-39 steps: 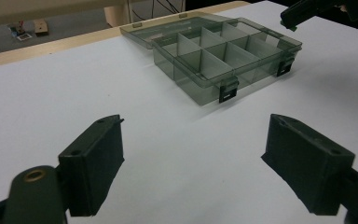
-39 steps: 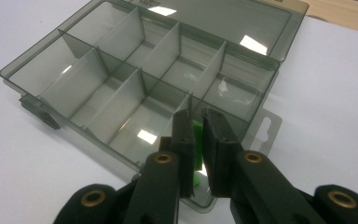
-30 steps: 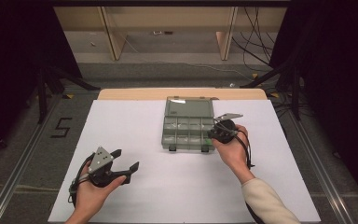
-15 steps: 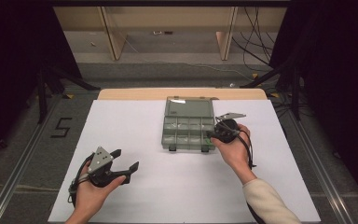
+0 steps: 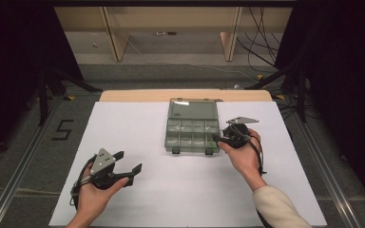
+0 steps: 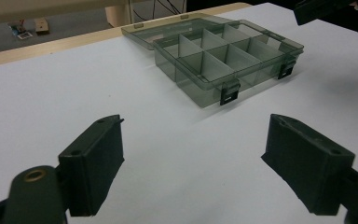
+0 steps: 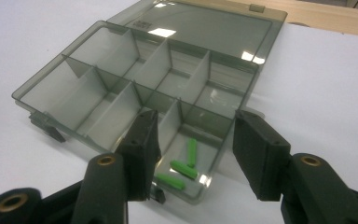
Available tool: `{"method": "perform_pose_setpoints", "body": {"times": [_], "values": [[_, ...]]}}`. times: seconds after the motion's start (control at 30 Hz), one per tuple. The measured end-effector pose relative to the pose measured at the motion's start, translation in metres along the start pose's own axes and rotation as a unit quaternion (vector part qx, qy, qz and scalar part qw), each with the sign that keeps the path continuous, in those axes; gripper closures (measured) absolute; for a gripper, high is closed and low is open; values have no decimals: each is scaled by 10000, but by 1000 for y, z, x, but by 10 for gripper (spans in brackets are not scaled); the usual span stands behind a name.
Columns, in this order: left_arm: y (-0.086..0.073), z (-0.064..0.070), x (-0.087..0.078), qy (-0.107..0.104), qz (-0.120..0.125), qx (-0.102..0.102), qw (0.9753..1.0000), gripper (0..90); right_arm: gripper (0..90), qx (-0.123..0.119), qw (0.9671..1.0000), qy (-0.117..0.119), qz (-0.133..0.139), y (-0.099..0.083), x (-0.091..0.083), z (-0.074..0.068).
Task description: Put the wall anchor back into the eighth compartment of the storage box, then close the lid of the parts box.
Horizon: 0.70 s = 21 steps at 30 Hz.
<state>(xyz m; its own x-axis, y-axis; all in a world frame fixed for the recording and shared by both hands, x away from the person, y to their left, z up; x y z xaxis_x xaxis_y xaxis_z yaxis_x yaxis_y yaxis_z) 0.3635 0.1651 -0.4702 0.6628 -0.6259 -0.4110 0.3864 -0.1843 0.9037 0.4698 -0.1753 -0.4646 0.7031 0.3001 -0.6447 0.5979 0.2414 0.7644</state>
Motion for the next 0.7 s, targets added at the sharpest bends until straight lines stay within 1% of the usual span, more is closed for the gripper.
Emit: {"method": "perform_pose_setpoints", "body": {"times": [0.03,0.07,0.1,0.13,0.17,0.2,0.23,0.3,0.33,0.4,0.43,0.47,0.57,0.6,0.63,0.67,0.7], "values": [[0,0,0,10,1,-23,10000,187,508,-52,10000,-35,36,-1,-1,2],[0,0,0,29,-11,-54,10000,187,506,2,10000,12,-9,-2,-3,3],[-1,0,0,55,-3,-135,9999,187,504,94,10000,-19,24,-3,-4,4],[-1,0,1,56,15,-144,9999,186,503,12,10000,-28,-69,-4,-6,6],[-1,-1,1,51,18,-124,9999,187,501,29,9999,-59,86,-3,-5,7],[-1,-1,1,53,12,-107,9999,187,500,12,10000,-13,60,-4,-7,8],[0,-1,0,48,1,-64,10000,187,500,85,10000,-31,40,-5,-8,8],[-1,-2,0,43,-12,-74,10000,187,497,124,9999,-10,-7,-6,-10,9],[-1,-1,0,44,-10,-137,9999,187,496,68,10000,-25,37,-6,-10,11],[-2,-1,0,52,4,-168,9998,187,495,125,9999,-42,38,-6,-11,12],[-1,-1,0,12,13,-92,10000,187,495,91,9999,-37,43,-6,-11,13],[-1,-1,-1,32,-7,-64,10000,187,495,138,9999,-47,65,-5,-11,13],[-2,-2,-1,20,11,-73,10000,187,495,106,9999,-50,84,-4,-11,13],[-2,-1,-2,46,8,-151,9999,187,495,102,9999,-43,80,-4,-11,13],[-2,-1,-2,42,14,-145,9999,187,494,167,9998,-41,54,-4,-11,11],[-1,-2,-2,54,13,-68,10000,187,493,123,9999,-41,93,-3,-10,11],[0,-2,-2,61,28,-79,9999,187,492,117,9999,-20,58,-4,-11,11]]}}
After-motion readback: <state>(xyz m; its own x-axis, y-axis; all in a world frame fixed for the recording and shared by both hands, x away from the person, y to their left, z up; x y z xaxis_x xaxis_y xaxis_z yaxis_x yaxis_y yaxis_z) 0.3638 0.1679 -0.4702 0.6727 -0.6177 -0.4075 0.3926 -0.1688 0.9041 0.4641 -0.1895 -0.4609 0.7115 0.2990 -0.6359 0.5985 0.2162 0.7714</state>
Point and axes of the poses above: each handheld gripper's, and its own axes: x roughly forward along the jaws, y roughly out of its top, z roughly to its right, the point moved 6 cm from there along x, roughly forward along the jaws, and after that the axes turned 6 degrees about -y, right-handed, at the moved point
